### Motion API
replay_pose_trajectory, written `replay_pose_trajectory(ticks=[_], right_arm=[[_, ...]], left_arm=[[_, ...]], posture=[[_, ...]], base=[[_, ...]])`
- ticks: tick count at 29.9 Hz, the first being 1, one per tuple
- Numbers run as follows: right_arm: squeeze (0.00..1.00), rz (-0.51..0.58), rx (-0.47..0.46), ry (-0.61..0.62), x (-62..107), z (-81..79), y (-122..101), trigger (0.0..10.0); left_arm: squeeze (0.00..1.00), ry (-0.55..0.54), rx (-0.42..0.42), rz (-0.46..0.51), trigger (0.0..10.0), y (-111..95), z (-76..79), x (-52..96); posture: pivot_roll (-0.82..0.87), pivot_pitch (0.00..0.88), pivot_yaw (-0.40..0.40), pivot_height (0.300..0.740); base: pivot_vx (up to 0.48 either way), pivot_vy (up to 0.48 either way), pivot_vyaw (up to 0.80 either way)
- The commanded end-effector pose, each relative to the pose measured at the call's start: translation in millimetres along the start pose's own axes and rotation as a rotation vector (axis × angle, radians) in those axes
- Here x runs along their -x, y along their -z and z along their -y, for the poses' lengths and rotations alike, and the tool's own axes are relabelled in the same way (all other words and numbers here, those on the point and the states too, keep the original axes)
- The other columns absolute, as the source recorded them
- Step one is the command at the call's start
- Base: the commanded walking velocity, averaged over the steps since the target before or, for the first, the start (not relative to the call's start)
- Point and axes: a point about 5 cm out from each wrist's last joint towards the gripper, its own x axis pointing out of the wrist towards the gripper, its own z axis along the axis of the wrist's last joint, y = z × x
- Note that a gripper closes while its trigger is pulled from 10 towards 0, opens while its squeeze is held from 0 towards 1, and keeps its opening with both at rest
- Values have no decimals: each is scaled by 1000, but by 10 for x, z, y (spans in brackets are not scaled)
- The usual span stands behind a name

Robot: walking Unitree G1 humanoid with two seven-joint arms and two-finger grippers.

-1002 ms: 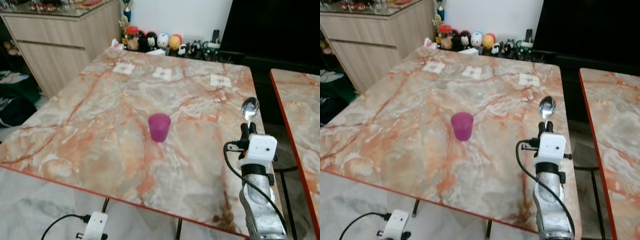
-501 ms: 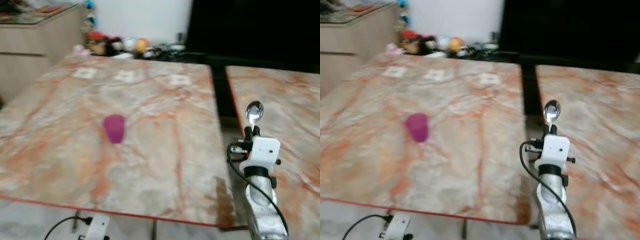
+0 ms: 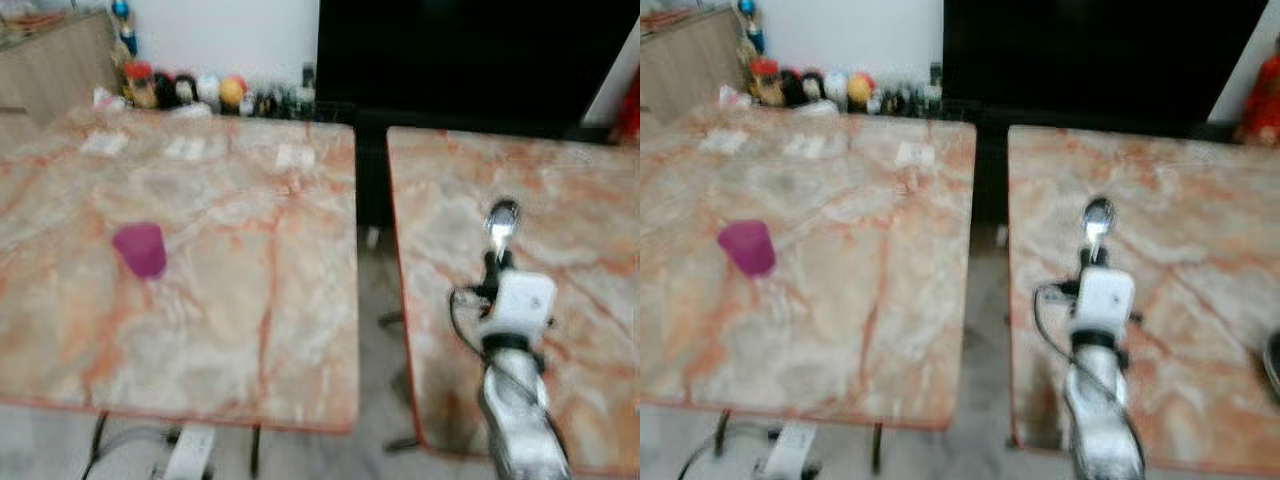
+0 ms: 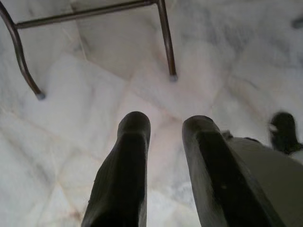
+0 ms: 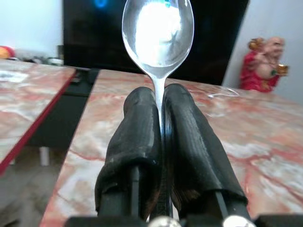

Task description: Setting the table

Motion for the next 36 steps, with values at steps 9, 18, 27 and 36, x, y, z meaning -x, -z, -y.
replay_pose_trajectory(ticks=[9,18,27,36], right_arm=[[0,15,26,23,-31,106,-33,10000],[0,22,29,22,-32,124,-43,10000],[0,26,33,21,-37,130,-55,10000],[0,63,33,48,-67,195,-138,10000]], left_arm=[[0,12,-10,3,10000,-35,43,-12],[0,17,-13,7,10000,-41,66,-14],[0,24,-12,3,10000,-21,94,-11],[0,25,-13,4,10000,-21,104,-11]], posture=[[40,0,-34,740],[26,0,-32,740],[20,0,-33,740],[18,0,-32,740]], base=[[0,-440,0],[0,-469,0],[0,-469,0],[0,-469,0]])
